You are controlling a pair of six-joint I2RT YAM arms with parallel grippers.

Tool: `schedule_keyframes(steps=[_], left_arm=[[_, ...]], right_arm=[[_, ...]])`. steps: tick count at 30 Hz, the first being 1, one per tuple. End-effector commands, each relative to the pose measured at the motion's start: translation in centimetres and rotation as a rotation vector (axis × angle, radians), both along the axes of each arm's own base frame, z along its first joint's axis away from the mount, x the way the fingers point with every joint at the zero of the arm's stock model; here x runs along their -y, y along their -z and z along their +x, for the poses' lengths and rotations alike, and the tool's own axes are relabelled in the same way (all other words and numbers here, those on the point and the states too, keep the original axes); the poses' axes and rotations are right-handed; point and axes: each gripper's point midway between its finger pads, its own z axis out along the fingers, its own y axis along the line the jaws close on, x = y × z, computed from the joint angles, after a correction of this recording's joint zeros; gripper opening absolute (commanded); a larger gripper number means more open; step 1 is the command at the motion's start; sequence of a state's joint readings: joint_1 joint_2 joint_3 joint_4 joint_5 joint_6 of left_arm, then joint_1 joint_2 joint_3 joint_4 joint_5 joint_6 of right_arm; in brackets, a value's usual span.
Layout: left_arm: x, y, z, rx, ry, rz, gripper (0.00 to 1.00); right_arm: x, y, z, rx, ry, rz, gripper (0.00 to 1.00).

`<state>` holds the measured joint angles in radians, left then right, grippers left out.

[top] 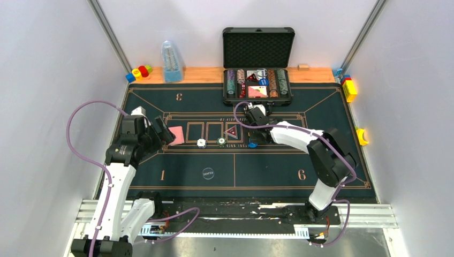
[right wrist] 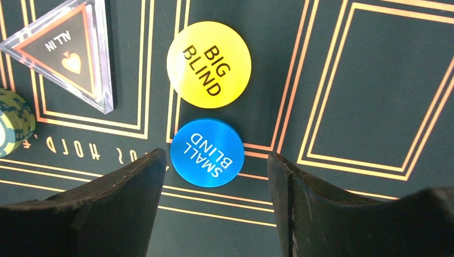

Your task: Distribute texas hold em gaming equipment

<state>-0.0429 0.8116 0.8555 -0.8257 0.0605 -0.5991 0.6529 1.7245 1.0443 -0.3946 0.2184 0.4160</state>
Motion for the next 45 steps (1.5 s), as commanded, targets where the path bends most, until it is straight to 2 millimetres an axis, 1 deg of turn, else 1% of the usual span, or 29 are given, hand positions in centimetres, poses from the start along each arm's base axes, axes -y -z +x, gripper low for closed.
schedule_keyframes(steps=[1,6,7,8,10,12,15,16,17,18,19,20,21,22,23,24,26,27,30,33,35,39,41,42,45], left_arm=[[0.2,-0.1,0.4,0.023,0.017,-0.008,1.0],[0.3,0.1,0.4,0.015,0.017,-0.013,1.0],[0.3,0.1,0.4,0.014,0.016,-0.013,1.0],[0.3,0.1,0.4,0.014,0.017,-0.012,1.0],[0.2,0.2,0.3,0.014,0.015,-0.012,1.0],[0.3,0.1,0.4,0.017,0.015,-0.016,1.0],[1.0,0.0,0.5,0.023,0.04,-0.045,1.0],[1.2,-0.1,0.7,0.033,0.053,-0.054,1.0],[2.0,-0.3,0.7,0.04,0.084,-0.083,1.0],[3.0,-0.6,0.9,0.054,0.128,-0.13,1.0],[3.7,-0.8,1.0,0.061,0.156,-0.158,1.0],[5.3,-1.3,1.0,0.077,0.229,-0.227,1.0],[6.2,-1.5,1.0,0.082,0.266,-0.266,1.0],[7.9,-1.9,0.8,0.086,0.333,-0.342,1.0],[9.1,-1.8,0.5,0.069,0.374,-0.386,1.0],[10.4,-2.7,0.1,0.086,0.449,-0.438,1.0],[12.4,-3.1,-0.8,0.06,0.542,-0.497,1.0],[13.3,-3.0,-1.3,0.036,0.58,-0.513,1.0],[15.0,-2.9,-2.5,0.002,0.663,-0.553,0.98],[16.8,-2.2,-3.5,-0.019,0.728,-0.572,0.93],[17.5,-1.8,-4.0,-0.041,0.758,-0.58,0.87],[18.2,-0.5,-4.4,-0.071,0.758,-0.602,0.8],[18.5,-0.1,-4.5,-0.071,0.752,-0.602,0.79],[18.9,0.2,-4.9,-0.084,0.759,-0.61,0.79],[19.9,0.1,-5.4,-0.078,0.795,-0.638,0.81]], right_arm=[[-0.9,0.3,1.0,0.001,-0.033,-0.008,0.69],[-0.8,1.9,0.9,-0.036,-0.022,-0.037,0.64],[-0.7,2.1,0.8,-0.045,-0.017,-0.04,0.61],[-0.7,2.3,0.6,-0.054,-0.014,-0.039,0.56],[-0.6,2.3,0.1,-0.068,-0.009,-0.037,0.48],[-0.7,1.9,-0.4,-0.069,-0.016,-0.027,0.41],[-1.5,0.4,-0.9,-0.05,-0.052,-0.003,0.31],[-1.8,-0.3,-0.9,-0.035,-0.063,0.009,0.29],[-2.0,-1.1,-1.0,-0.022,-0.075,0.018,0.28],[-2.3,-1.9,-1.1,-0.005,-0.095,0.029,0.28],[-2.8,-2.8,-1.3,0.008,-0.129,0.045,0.28],[-3.3,-3.8,-1.6,0.025,-0.182,0.061,0.25],[-4.0,-4.8,-2.2,0.045,-0.253,0.068,0.22],[-4.5,-5.7,-2.7,0.068,-0.314,0.069,0.18],[-5.3,-6.6,-3.5,0.092,-0.401,0.073,0.17],[-6.3,-7.3,-4.7,0.119,-0.538,0.068,0.17],[-8.2,-8.5,-7.5,0.179,-0.768,0.063,0.17],[-9.2,-9.1,-9.0,0.21,-0.87,0.061,0.17],[-11.2,-11.3,-12.1,0.276,-1.07,0.109,0.13],[-12.9,-13.0,-13.9,0.309,-1.197,0.164,0.13],[-13.5,-14.0,-14.3,0.331,-1.23,0.172,0.13],[-14.3,-15.4,-14.7,0.369,-1.285,0.193,0.13],[-14.5,-15.9,-14.7,0.386,-1.293,0.195,0.13],[-14.6,-16.1,-14.6,0.393,-1.294,0.196,0.13],[-15.0,-16.6,-14.3,0.411,-1.303,0.192,0.13]])
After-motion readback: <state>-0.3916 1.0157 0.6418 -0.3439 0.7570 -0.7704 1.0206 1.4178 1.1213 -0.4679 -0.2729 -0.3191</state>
